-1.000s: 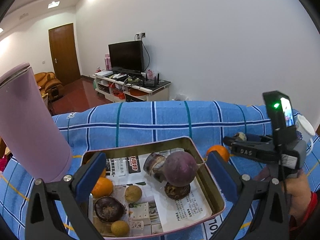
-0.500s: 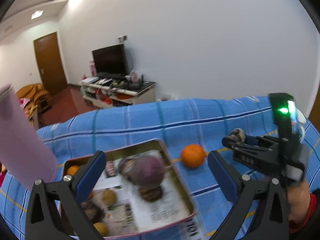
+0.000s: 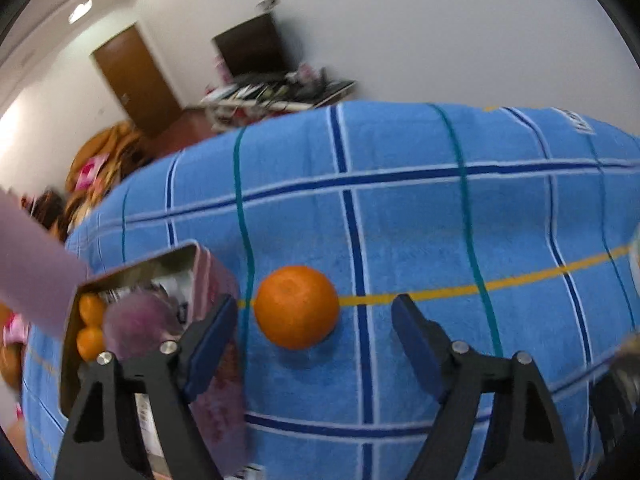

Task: Organize fruits
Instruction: 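Grasp the orange with the left gripper while the right gripper holds the can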

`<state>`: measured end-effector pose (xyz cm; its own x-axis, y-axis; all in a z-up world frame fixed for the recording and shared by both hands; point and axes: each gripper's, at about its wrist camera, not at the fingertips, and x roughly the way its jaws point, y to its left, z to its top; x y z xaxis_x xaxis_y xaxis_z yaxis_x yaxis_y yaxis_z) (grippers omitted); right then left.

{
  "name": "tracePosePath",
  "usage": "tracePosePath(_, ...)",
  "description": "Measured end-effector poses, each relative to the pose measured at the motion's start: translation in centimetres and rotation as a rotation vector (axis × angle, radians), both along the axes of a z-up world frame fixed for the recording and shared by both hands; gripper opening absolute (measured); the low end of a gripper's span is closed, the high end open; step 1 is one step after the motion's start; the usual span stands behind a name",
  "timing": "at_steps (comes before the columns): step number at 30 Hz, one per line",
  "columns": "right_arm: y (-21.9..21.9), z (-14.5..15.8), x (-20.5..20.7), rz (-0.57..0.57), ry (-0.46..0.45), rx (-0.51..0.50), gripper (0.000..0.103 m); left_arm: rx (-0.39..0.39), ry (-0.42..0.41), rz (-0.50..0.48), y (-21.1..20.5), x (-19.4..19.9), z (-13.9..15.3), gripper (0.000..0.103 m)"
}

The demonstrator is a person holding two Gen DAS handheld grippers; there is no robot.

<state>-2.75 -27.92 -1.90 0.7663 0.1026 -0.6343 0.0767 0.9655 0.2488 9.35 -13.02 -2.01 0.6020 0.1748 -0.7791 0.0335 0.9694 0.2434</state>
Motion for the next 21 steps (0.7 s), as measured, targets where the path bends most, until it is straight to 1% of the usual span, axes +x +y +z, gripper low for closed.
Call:
tracePosePath(3,-0.9,0.1,-0.1,-0.009,0.002,0.031,0.043,-0.013,0.003,0.059,-0.4,0.8,-0.7,0.082)
tracePosePath(5,-1.2,0.4,-0.1,-0.015,-0.004,0.041,0.043,0.004,0.003,0.108,-0.6,1.2,-1.2,0.082)
tracePosePath(6,-1.3,0.5,-0.2,-0.015,-0.008,0.043,0.043,-0.005,0.004,0.137,-0.5,1.6,-1.5,0.083)
tracePosePath(10,-1.2,0.9,-0.5,-0.009,-0.019,0.052,0.043,-0.088,0.013,0.22,0.3,2.8,-1.8,0.083)
tracePosePath(12,-1.1,0.8,-0.6,-0.007,-0.016,0.05,0.043,-0.114,0.019,0.246,0.6,3.3,-1.9,0.086)
tracePosePath(17,-1.0,0.7,-0.3,-0.004,-0.016,0.052,0.043,-0.115,0.004,0.24,0.1,4.1,-2.3,0.089)
tracePosePath(20,-1.2,0.7,-0.3,-0.009,-0.017,0.063,0.043,-0.116,0.004,0.227,0.0,3.9,-2.2,0.086)
tracePosePath(21,-1.3,0.7,-0.4,-0.015,-0.018,0.068,0.043,-0.112,0.008,0.217,-0.3,3.5,-2.2,0.081)
